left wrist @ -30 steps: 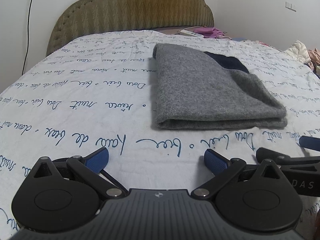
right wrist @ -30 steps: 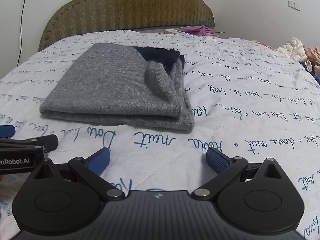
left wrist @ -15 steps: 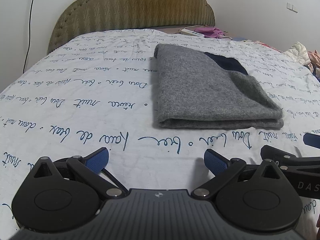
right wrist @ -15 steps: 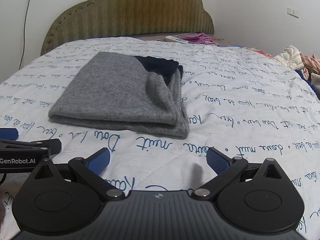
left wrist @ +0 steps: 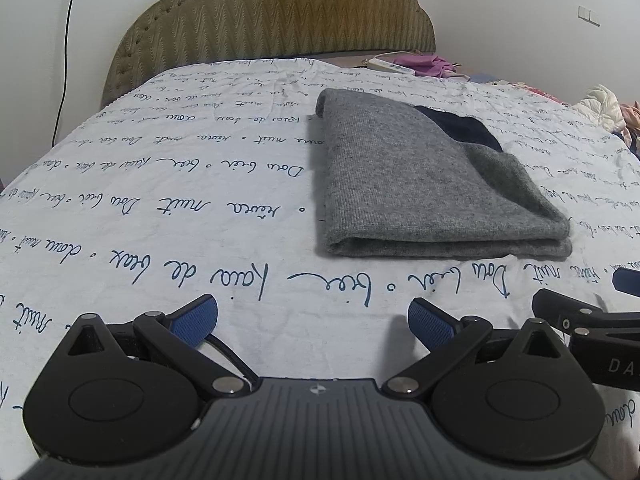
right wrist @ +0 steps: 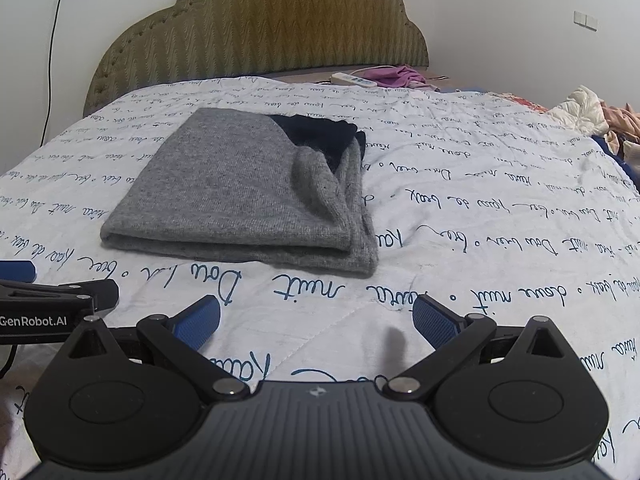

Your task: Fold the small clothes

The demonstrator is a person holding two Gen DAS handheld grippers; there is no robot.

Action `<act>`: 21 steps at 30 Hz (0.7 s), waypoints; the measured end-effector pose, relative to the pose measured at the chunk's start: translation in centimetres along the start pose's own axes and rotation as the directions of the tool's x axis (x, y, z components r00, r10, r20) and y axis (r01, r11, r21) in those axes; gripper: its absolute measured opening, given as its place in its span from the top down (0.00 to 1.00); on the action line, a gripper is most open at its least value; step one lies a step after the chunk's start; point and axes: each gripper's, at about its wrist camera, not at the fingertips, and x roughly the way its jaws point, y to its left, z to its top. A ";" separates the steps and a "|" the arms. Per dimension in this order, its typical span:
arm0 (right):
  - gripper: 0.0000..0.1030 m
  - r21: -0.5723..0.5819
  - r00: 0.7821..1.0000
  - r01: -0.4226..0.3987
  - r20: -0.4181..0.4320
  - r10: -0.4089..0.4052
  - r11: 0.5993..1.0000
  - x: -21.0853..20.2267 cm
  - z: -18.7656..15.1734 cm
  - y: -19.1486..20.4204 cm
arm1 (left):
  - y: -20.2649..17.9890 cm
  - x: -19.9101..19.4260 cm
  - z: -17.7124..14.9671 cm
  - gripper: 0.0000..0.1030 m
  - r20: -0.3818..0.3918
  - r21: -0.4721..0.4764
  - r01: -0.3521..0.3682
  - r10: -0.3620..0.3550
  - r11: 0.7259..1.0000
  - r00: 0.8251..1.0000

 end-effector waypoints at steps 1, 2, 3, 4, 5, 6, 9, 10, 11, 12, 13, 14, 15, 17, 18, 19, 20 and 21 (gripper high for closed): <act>0.00 -0.003 1.000 -0.001 0.001 0.001 1.000 0.0 0.0 0.0 | 0.1 0.0 0.0 0.00 0.001 0.000 -0.002 0.002 1.000 1.000; 0.00 -0.005 1.000 0.000 0.002 0.000 1.000 -0.1 0.0 0.0 | 0.1 -0.1 0.0 0.00 0.001 -0.001 -0.003 0.003 1.000 1.000; 0.00 -0.006 1.000 0.001 0.002 -0.001 1.000 -0.1 0.0 0.0 | 0.2 -0.1 0.0 0.00 0.001 0.000 -0.003 0.003 1.000 1.000; 0.00 -0.007 1.000 0.000 0.001 0.000 1.000 -0.1 0.0 0.0 | 0.2 -0.1 -0.1 0.00 0.001 0.000 -0.003 0.003 1.000 1.000; 0.00 -0.005 1.000 -0.001 -0.001 0.001 1.000 -0.1 0.0 0.0 | 0.2 -0.2 -0.1 0.00 0.001 0.001 -0.004 0.004 1.000 1.000; 0.00 -0.003 1.000 -0.002 -0.002 0.002 1.000 -0.1 0.0 -0.1 | 0.3 -0.2 -0.1 0.00 0.001 0.002 -0.006 0.006 1.000 1.000; 0.00 0.002 1.000 -0.003 -0.004 0.003 1.000 0.0 -0.1 -0.2 | 0.3 -0.3 -0.2 0.00 -0.001 0.005 -0.007 0.007 1.000 1.000; 0.00 0.003 1.000 -0.003 -0.005 0.003 1.000 0.0 -0.1 -0.3 | 0.4 -0.3 -0.2 0.00 -0.002 0.003 -0.006 0.006 1.000 1.000; 0.00 0.003 1.000 -0.003 -0.004 0.003 1.000 -0.1 -0.1 -0.3 | 0.4 -0.3 -0.2 0.00 -0.002 0.001 -0.005 0.005 1.000 1.000; 0.00 0.004 1.000 -0.004 -0.005 0.004 1.000 -0.1 -0.1 -0.4 | 0.4 -0.3 -0.2 0.00 -0.002 -0.001 -0.004 0.004 1.000 1.000; 0.00 0.004 1.000 -0.004 -0.005 0.004 1.000 -0.1 -0.1 -0.4 | 0.4 -0.3 -0.2 0.00 -0.001 0.000 -0.004 0.004 1.000 1.000; 0.00 0.004 1.000 -0.004 -0.005 0.004 1.000 -0.1 -0.1 -0.4 | 0.4 -0.3 -0.2 0.00 -0.002 0.000 -0.005 0.005 1.000 1.000; 0.00 0.004 1.000 -0.003 -0.005 0.003 1.000 -0.1 -0.1 -0.4 | 0.4 -0.3 -0.2 0.00 -0.002 -0.001 -0.005 0.005 1.000 1.000; 0.00 0.005 1.000 -0.005 -0.004 0.005 1.000 -0.1 -0.1 -0.4 | 0.4 -0.3 -0.2 0.00 -0.002 0.001 -0.006 0.006 1.000 1.000; 0.00 0.005 1.000 -0.006 -0.005 0.006 1.000 -0.1 -0.1 -0.4 | 0.4 -0.3 -0.2 0.00 -0.002 0.002 -0.006 0.006 1.000 1.000; 0.00 0.006 1.000 -0.007 -0.005 0.007 1.000 0.0 -0.1 -0.5 | 0.4 -0.3 -0.2 0.00 -0.003 0.003 -0.007 0.007 1.000 1.000; 0.00 0.007 1.000 -0.007 -0.004 0.007 1.000 0.0 -0.1 -0.5 | 0.3 -0.3 -0.2 0.00 -0.003 0.004 -0.008 0.008 1.000 1.000; 0.00 0.008 1.000 -0.007 -0.002 0.007 1.000 -0.1 -0.2 -0.5 | 0.4 -0.3 -0.2 0.00 -0.003 0.004 -0.008 0.008 1.000 1.000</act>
